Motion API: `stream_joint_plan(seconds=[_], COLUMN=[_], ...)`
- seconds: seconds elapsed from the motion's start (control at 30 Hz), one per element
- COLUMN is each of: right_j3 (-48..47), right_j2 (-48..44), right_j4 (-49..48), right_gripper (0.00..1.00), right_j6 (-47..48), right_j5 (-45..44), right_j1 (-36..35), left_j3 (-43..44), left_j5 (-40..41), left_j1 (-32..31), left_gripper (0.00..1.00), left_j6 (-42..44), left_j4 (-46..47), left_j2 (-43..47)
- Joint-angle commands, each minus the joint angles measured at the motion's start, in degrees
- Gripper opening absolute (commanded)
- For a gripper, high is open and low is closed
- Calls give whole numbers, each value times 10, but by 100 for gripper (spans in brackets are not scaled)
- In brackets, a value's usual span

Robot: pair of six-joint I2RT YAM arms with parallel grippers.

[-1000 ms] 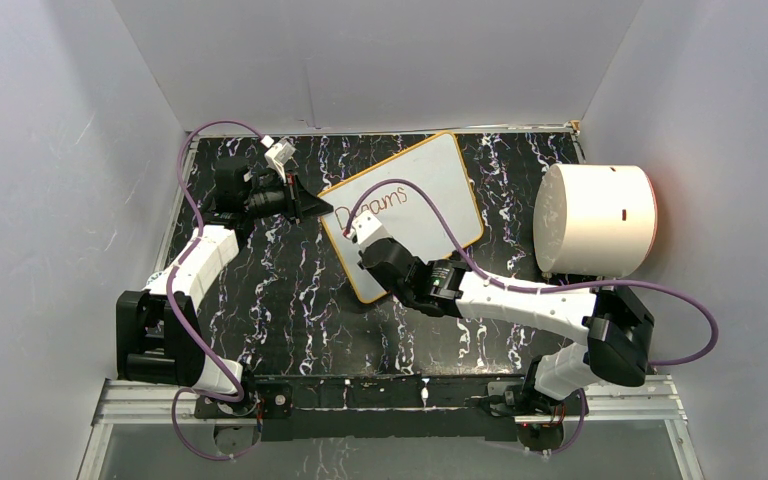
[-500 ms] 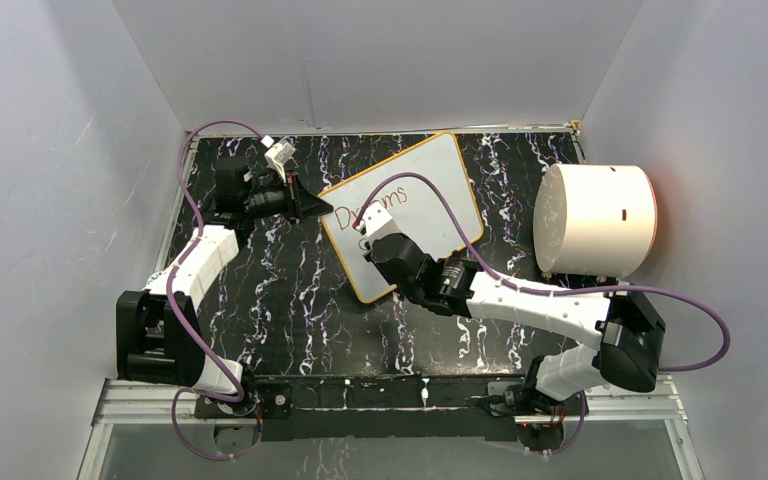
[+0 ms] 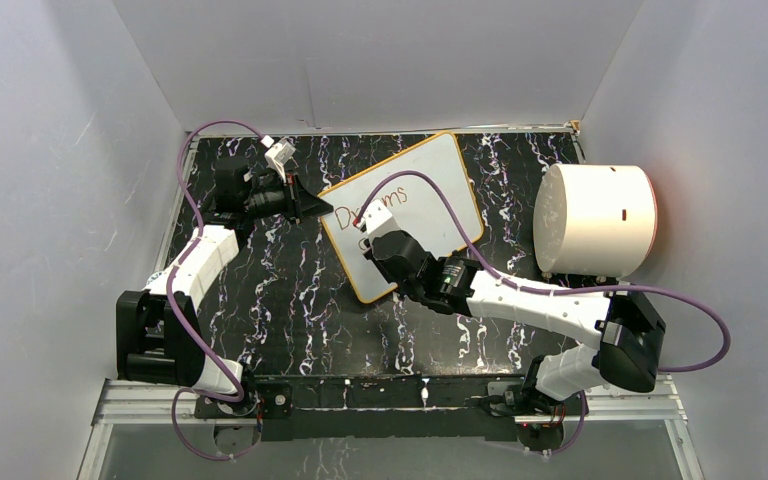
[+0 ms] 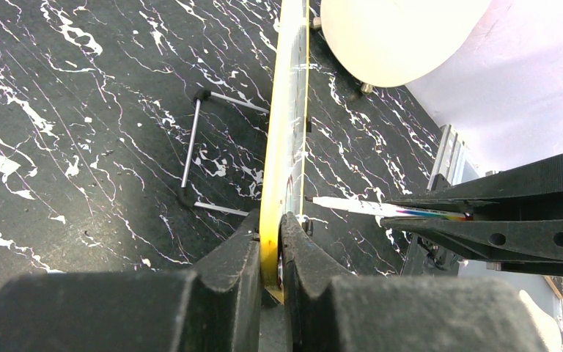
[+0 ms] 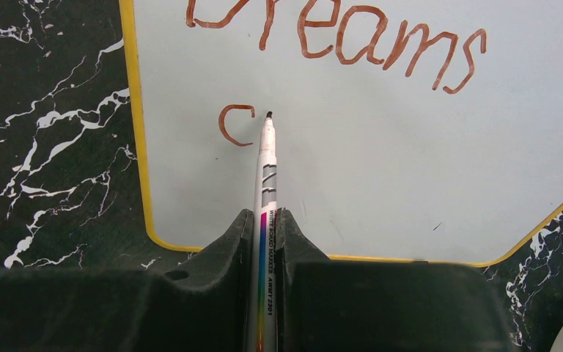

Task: Write a sentence on the whiteboard

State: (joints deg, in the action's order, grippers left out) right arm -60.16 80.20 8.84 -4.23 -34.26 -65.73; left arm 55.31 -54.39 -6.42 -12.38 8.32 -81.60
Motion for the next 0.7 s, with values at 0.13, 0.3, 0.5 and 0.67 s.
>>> stream_joint_plan(seconds=[0.13, 0.3, 0.5, 0.67], right_j3=[-9, -9, -9, -10], right_j2=[2, 8, 14, 20], right_j4=[-26, -30, -37, -33], right_gripper=[0, 0, 0, 0], right_j6=[1, 0, 2, 1], right_j5=[-1, 1, 4, 8], right_j1=[3, 6, 9, 10], left_j3=[-13, -14, -14, -13], left_j5=[66, 66, 66, 66], left_j1=[-12, -12, -12, -12], left_gripper=[0, 0, 0, 0], left_j6=[50, 50, 51, 51], left_j4=[-66, -66, -66, -66], left_j2=[-28, -28, -28, -27])
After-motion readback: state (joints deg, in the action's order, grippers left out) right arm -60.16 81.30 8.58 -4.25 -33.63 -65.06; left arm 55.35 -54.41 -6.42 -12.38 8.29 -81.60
